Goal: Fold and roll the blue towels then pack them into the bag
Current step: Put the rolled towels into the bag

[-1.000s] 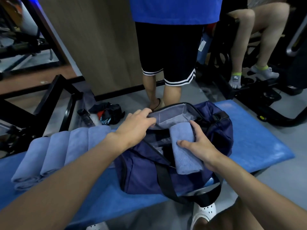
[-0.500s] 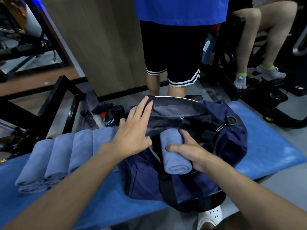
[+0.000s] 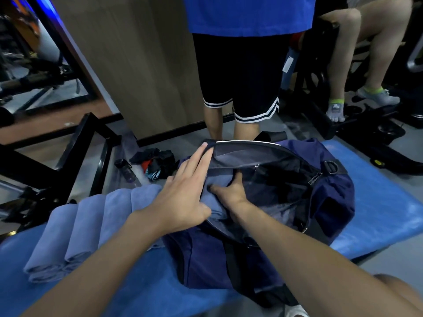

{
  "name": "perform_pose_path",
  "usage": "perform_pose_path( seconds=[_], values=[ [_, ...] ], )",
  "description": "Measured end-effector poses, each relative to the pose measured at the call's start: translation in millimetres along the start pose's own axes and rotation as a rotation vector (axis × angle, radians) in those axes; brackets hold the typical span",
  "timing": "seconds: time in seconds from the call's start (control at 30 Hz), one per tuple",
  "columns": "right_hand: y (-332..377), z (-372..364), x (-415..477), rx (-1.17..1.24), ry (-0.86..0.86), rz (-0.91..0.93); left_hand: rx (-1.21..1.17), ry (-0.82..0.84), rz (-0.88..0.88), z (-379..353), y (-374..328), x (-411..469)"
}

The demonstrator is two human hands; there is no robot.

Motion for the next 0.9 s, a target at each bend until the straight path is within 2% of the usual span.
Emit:
perform_pose_path(
  seconds=[0.07,0.2,0.3,0.43,0.5,0.7,0.9],
  values=[
    [-12,-5,0,-0.038,0.006,-0.065,-0.007,0.0,-0.004,0,1,0],
    [-11,-16,6,0.037,0.017,0.017,-0.015,0.028,-0.03,-1,-1,-2],
    [-21,-13,6,0.021,-0.02,-0.035,-0.015,0.034,-0.028,-1,-2,-4],
    [-26,-26,-4,-0.167,0.205,-0.046,-0.036,0.022,-0.021,-1,1,-4],
    [-29,-29,-7,-0.288,0.256,-0.063,-0.044,0.015,-0.016,-1,4,-5],
    [-27,-28,-16,-0.205,0.294,-0.01,-0.023,-0.003,-0.016,-1,11,-8],
    [-23,-32,-17,-0.225,0.363,-0.002,-0.002,0.025,-0.019,-3,19,-9]
  ],
)
Point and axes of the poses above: each hand's wrist, its own x-axis towards the middle knuckle, its own z-axis out of the back of the hand, y = z × x, the point moved 7 cm from there along x, towards the middle knuckle, and after that the axes turned 15 degrees about z, right-handed, at the moved point
